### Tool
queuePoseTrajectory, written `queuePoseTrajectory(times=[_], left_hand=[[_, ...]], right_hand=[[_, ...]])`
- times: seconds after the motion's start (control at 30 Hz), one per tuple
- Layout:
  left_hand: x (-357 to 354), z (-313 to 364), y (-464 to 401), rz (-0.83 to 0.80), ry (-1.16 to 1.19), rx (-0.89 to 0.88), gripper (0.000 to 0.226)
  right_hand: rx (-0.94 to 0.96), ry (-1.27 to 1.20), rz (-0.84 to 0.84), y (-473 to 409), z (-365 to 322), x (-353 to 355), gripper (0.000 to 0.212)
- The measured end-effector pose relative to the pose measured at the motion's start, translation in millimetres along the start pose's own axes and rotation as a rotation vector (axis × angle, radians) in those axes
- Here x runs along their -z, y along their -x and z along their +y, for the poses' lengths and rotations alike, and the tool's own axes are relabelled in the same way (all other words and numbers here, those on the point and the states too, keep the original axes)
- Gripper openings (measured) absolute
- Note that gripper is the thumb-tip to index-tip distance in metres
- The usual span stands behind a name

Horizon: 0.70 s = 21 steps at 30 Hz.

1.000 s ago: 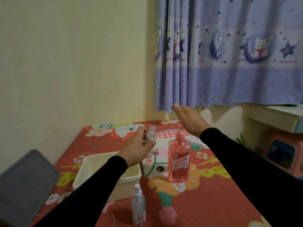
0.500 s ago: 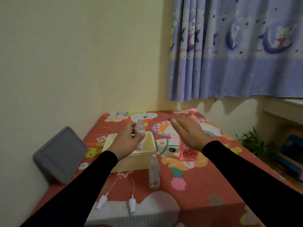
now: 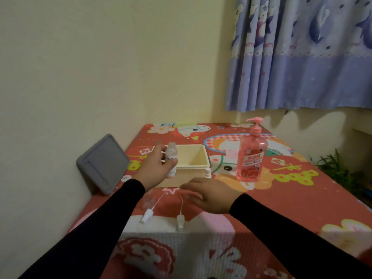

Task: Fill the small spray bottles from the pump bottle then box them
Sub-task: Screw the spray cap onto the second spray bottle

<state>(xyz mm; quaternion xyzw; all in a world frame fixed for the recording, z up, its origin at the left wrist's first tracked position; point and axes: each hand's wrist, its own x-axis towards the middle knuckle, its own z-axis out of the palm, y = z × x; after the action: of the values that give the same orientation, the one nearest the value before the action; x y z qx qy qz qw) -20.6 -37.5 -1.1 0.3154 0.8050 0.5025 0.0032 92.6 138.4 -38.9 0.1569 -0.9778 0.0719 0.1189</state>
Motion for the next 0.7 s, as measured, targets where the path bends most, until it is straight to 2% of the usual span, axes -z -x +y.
queuePoseTrajectory(times=[0.1,0.27,0.33,0.5,0.7], left_hand=[[4,-2,5,0.006,0.001,0.013,0.027],[9,-8,8,-0.002,0.011,0.029,0.028],[10,-11,9,-0.007,0.001,0.032,0.028],[10,-19,9,-0.007,-0.024,0.041,0.028],[11,-21,6,0.002,-0.018,0.055,0.028]], right_hand=[[0.118,0.032,-0.146,-6,-6,-24,0.041],[0.267,0.133,-0.267,-16,-11,-48,0.048],[0.318,0.154,-0.276,-18,-14,-51,0.044],[0.389,0.166,-0.233,-22,-12,-55,0.027],[0.364,-0.027,0.067,-26,-15,-36,0.026]])
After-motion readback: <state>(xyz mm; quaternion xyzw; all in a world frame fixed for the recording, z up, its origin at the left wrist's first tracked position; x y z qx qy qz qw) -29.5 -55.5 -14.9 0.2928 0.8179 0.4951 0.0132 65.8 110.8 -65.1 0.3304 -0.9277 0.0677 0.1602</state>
